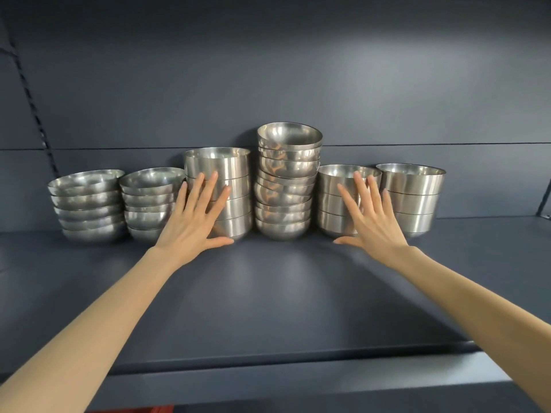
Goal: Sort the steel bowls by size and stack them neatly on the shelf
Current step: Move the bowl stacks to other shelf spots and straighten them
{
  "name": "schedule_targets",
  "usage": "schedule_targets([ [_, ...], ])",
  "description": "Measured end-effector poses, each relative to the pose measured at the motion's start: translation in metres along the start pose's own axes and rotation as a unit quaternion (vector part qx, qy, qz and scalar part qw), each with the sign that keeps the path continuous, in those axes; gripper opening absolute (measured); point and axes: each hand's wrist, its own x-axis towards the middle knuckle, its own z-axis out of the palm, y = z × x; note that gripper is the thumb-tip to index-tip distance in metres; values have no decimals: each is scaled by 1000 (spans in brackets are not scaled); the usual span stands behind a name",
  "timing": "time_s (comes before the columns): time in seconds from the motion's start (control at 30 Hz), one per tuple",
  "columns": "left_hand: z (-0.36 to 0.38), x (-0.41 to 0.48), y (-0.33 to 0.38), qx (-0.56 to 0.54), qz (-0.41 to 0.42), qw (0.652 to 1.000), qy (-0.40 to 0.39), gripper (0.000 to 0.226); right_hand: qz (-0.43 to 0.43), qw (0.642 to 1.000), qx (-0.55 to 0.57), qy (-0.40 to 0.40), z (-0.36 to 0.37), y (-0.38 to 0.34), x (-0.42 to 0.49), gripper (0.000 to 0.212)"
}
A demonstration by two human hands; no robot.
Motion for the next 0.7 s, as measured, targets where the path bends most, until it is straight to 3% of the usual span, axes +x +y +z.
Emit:
schedule_targets([
  [0.07,-5,-6,-2,-36,-57,998,19,88,35,999,19,7,-4,7,-4,126],
  [0.13,-9,-13,-7,-80,-175,981,15,92,109,992,60,15,-7,16,-9,117],
  [0.23,-13,-20,-8,-159,-361,919,-7,113,267,953,141,-6,-11,22,-15,122],
  [0.33,-13,-16,-1,-244,-467,849,-28,127,381,894,235,-27,-16,15,-12,134],
  [0.4,-13,-11,3,-294,-509,809,-26,131,433,846,310,-34,-17,9,-7,139],
  [0.5,-14,-8,4,-321,-526,787,-21,135,474,784,399,-36,-15,3,0,142],
  [0.7,-14,0,13,-336,-533,776,-34,140,480,772,413,-50,-16,2,1,146],
])
